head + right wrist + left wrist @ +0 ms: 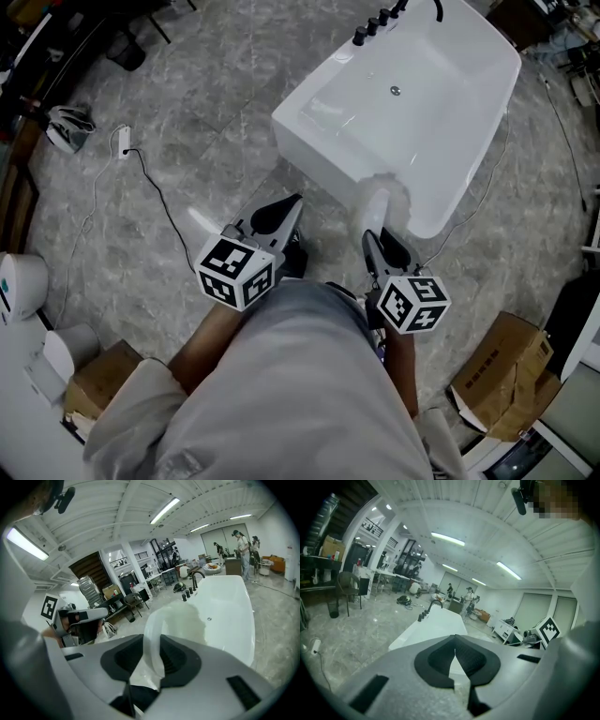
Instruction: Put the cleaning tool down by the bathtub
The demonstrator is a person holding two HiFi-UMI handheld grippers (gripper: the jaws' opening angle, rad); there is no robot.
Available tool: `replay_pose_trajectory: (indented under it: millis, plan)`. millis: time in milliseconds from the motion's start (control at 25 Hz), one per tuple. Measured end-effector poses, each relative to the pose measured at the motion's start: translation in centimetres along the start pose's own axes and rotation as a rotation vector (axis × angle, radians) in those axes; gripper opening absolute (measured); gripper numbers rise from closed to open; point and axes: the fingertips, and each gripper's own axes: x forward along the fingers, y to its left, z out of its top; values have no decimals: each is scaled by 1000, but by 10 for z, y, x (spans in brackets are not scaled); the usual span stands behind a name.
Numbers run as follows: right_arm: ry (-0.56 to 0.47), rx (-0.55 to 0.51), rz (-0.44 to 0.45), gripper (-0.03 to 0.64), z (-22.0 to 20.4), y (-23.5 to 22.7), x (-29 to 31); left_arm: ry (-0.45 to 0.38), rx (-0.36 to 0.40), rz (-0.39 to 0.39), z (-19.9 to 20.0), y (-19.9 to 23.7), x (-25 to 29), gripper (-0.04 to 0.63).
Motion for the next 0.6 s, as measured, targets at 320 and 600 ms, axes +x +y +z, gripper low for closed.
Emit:
replay_pose_trajectory:
  millis: [320,600]
  plan:
    - [35,-10,-8,104,10,5,35,-3,-14,-30,13,34,7,5]
    - [114,-48,10,104,-1,0,51,18,-52,-42,2,41,9,5]
